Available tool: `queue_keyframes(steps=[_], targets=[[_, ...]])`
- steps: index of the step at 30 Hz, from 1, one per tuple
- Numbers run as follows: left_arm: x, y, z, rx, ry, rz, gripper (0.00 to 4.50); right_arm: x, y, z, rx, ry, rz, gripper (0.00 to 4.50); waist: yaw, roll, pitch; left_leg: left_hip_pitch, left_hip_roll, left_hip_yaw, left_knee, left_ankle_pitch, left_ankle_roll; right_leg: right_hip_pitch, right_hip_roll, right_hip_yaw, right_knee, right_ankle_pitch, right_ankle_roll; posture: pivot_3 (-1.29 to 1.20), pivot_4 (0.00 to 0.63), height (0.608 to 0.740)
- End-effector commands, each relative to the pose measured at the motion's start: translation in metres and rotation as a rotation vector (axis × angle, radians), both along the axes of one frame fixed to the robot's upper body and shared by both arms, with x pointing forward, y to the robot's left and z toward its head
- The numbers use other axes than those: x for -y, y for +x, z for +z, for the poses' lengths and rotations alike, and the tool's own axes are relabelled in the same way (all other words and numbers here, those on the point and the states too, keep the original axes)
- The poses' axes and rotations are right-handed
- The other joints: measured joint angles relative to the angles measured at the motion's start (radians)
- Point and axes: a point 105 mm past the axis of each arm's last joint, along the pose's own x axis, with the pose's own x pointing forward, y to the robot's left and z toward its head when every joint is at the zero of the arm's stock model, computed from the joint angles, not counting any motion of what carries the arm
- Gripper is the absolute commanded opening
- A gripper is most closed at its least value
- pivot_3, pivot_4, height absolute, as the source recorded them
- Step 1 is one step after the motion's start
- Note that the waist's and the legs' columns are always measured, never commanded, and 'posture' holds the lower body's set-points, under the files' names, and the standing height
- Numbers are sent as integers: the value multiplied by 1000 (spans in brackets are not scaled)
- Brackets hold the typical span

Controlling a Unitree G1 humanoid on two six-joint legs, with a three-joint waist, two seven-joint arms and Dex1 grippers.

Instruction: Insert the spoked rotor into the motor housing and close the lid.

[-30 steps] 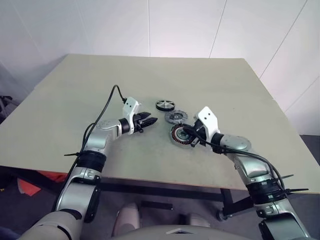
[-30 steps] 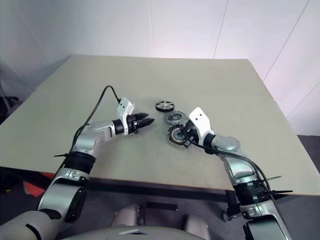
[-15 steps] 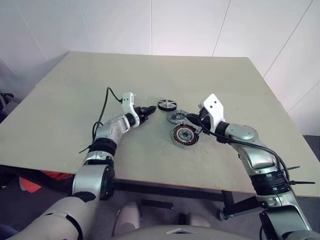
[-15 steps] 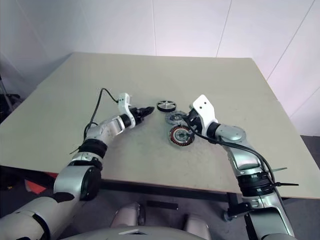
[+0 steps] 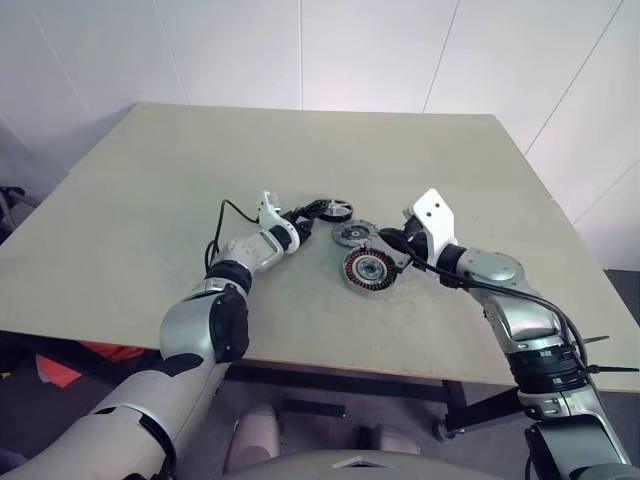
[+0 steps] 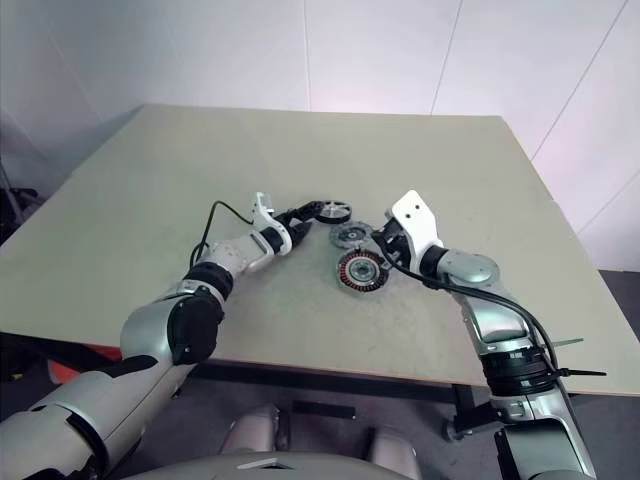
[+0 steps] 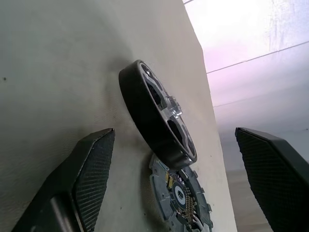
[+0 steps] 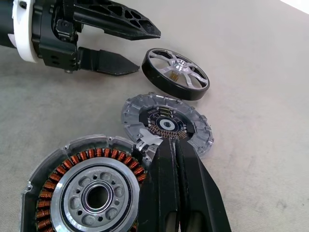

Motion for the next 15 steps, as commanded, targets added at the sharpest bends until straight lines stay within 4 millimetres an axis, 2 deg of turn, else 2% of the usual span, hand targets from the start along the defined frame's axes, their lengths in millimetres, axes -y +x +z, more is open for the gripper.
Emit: queue_keyframes(steps=[1,11,15], targets=[[5,8,21,20,-78,21,4253,3,0,18,62,11,-8,0,0,0,0,0,0,0,0,0,0,0,0,0,0,0,0,0,0,740],[28,9,20,-56,-88,66,4253,1,1,21,67,10,-9,0,1,-2,1,0,0,0,0,0,1,0,-1,0,0,0,0,0,0,740],[27,11,14,-104,-62,117,3405,2,2,22,73,11,-19,0,2,-2,2,0,0,0,0,0,1,0,-1,0,0,0,0,0,0,740]])
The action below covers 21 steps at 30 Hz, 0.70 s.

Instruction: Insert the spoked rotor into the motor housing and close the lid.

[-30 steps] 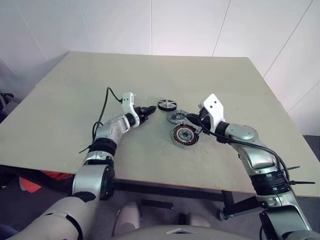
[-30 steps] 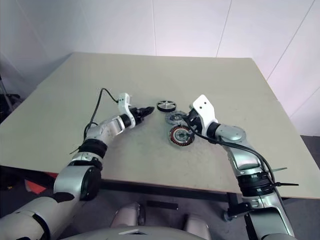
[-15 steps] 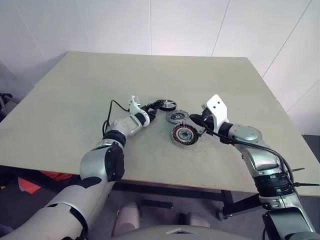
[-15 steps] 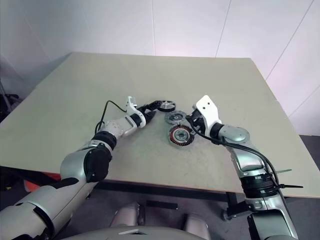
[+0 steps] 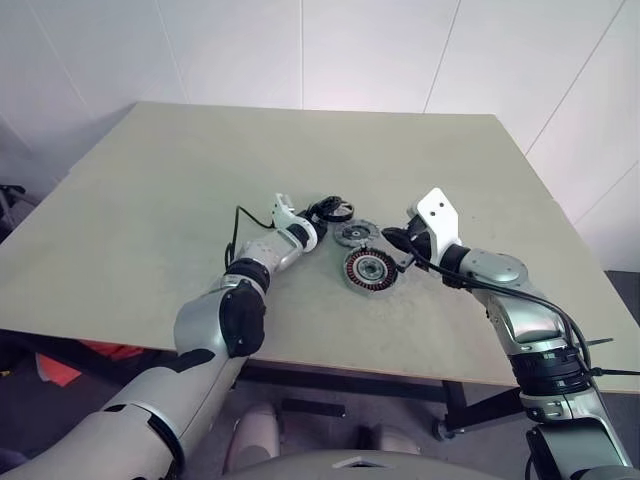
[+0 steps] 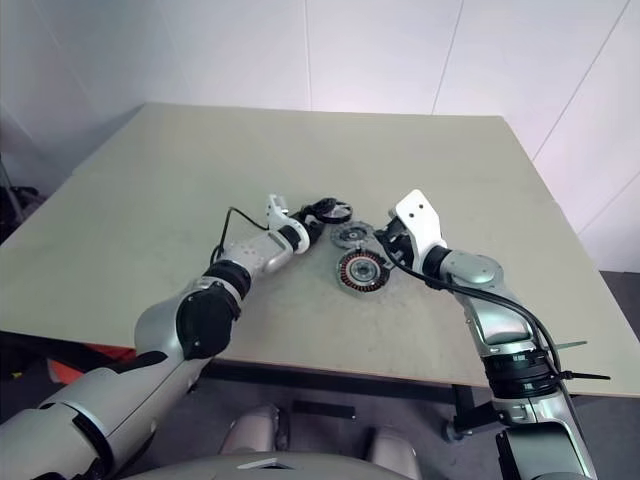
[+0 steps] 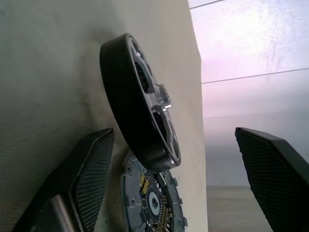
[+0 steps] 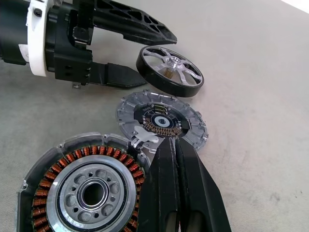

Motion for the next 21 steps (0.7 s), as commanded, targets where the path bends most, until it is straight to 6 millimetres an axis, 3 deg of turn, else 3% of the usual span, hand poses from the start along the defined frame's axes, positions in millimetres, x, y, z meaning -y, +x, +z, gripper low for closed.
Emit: queue_keyframes(steps=[1,3,9,12,21], targets=[[0,8,13,8,-6,43,3076,-1,2,23,83,11,3,0,0,0,0,0,0,0,0,0,0,0,0,0,0,0,0,0,0,740],[1,7,11,0,-4,38,2400,0,2,24,86,8,-2,0,0,0,0,0,0,0,0,0,0,0,0,0,0,0,0,0,0,740],[0,6,7,-18,5,44,2400,2,3,24,89,4,-13,0,0,0,0,0,0,0,0,0,0,0,0,0,0,0,0,0,0,740],[-1,5,3,-38,13,49,1592,3,4,24,93,2,-19,0,0,0,0,0,0,0,0,0,0,0,0,0,0,0,0,0,0,740],[-5,4,-2,-51,23,58,1592,2,7,23,97,-4,-27,0,0,-1,0,0,0,0,0,0,0,0,0,0,0,0,0,0,0,740]])
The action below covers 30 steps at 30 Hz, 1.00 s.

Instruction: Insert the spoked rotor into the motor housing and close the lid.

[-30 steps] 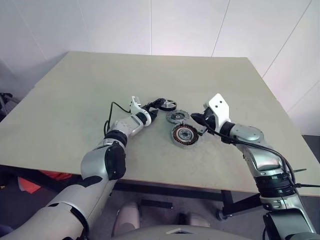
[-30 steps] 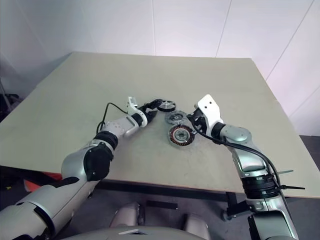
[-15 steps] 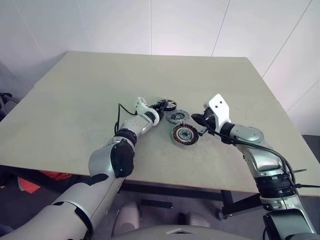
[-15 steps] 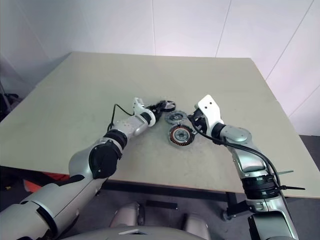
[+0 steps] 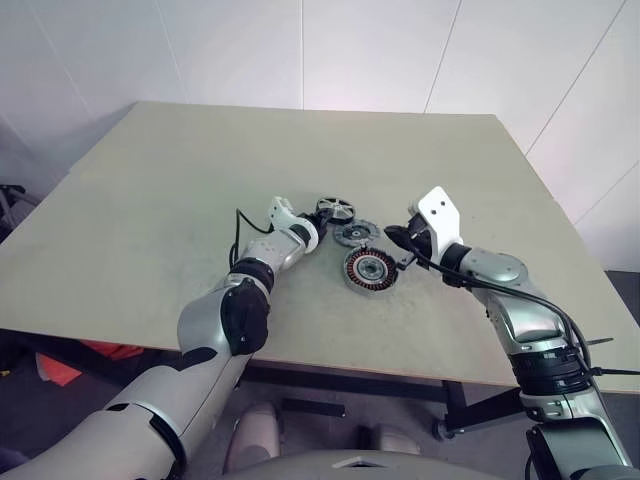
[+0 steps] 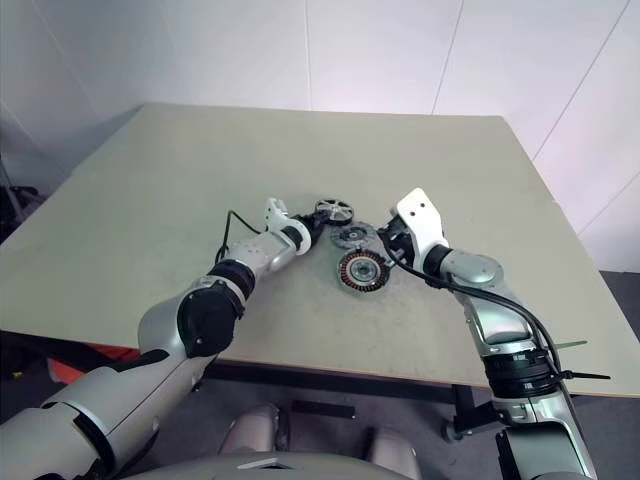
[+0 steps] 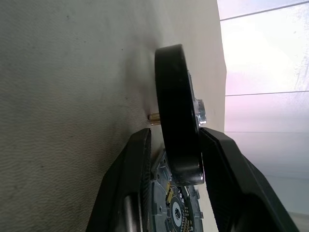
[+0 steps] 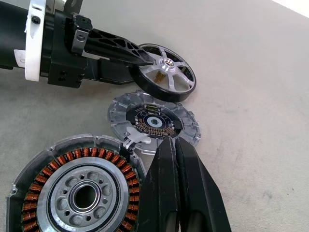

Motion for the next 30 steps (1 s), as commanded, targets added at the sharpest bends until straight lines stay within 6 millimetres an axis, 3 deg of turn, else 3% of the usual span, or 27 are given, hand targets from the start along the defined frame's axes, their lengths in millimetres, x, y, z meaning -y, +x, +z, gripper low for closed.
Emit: queue_keyframes(steps=[1,5,14,18,22,26,30], targets=[[-2,3,7,29,-9,4,1592,0,4,21,81,-2,-1,0,0,0,0,0,0,0,0,0,0,0,0,0,0,0,0,0,0,740],[-2,4,9,35,-14,0,455,0,4,21,82,-6,-3,0,0,0,0,0,0,0,0,0,0,0,0,0,0,0,0,0,0,740],[-12,9,22,88,-111,17,418,2,7,20,84,-14,-14,0,0,0,0,0,0,0,0,0,0,0,0,0,0,0,0,0,0,740],[-18,10,39,138,-212,-11,418,18,16,18,81,-36,-106,0,-1,0,0,0,0,0,0,0,0,0,0,0,0,0,0,0,0,740],[-19,7,54,181,-239,-112,418,43,24,9,54,-73,-235,0,-2,0,1,0,0,0,0,0,0,0,0,0,0,0,0,0,0,740],[-11,-15,67,222,-281,-351,418,116,35,-22,-58,-193,-620,0,1,0,1,-1,-1,0,0,2,-4,0,0,0,0,0,0,0,0,740],[-10,-34,74,219,-331,-479,418,151,30,-36,-112,-165,-800,0,-1,0,1,-1,-2,1,0,2,-4,-1,-2,0,0,0,-1,0,0,740]])
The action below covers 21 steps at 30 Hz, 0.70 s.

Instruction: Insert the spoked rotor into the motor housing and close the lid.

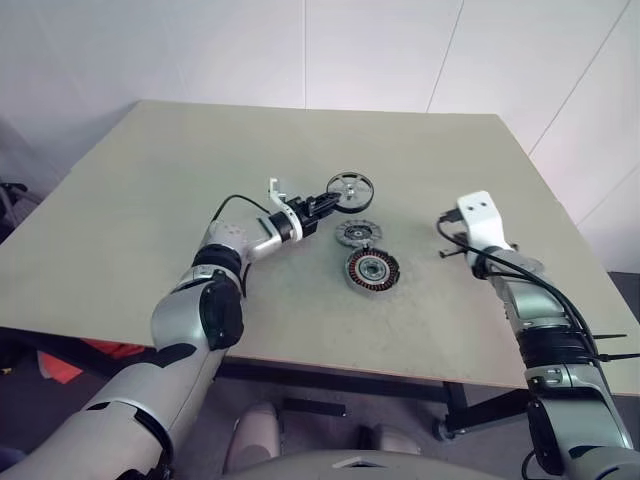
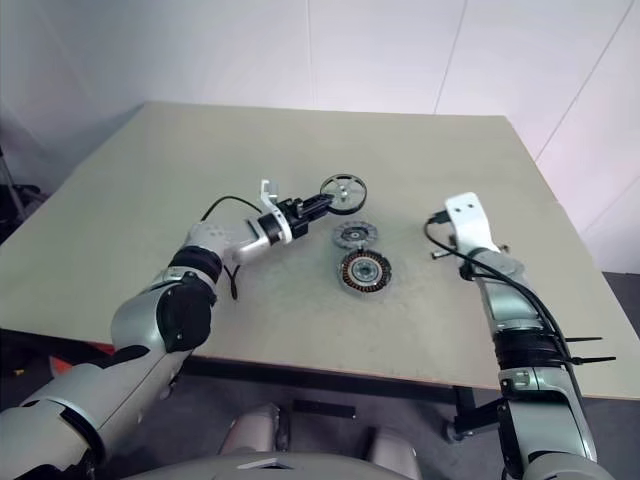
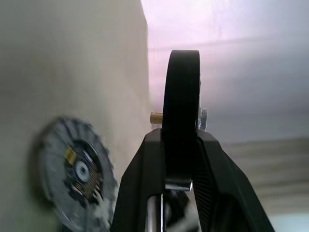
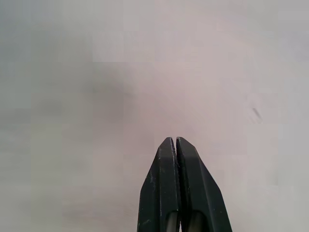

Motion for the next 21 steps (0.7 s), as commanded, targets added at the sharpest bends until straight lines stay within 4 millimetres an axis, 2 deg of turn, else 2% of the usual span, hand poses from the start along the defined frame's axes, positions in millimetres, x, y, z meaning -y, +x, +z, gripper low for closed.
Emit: queue_keyframes(steps=[1,5,11,21], targets=[[1,-13,18,39,-64,-97,418,27,0,9,41,-7,-135,0,-2,1,0,0,0,0,0,0,0,-1,0,0,0,0,0,0,0,740],[18,-40,7,15,-45,-241,418,26,-5,5,31,15,-120,0,-1,1,0,0,0,0,0,1,3,1,0,-1,0,0,0,0,0,740],[35,-64,0,-15,-45,-339,418,20,-9,2,34,14,-108,0,-2,0,0,1,0,0,1,1,4,2,0,-1,0,0,0,0,0,740],[32,-68,-21,-75,52,-326,418,24,-15,3,36,15,-121,0,-2,0,0,3,0,0,0,-2,4,3,0,0,-1,0,0,0,0,740]])
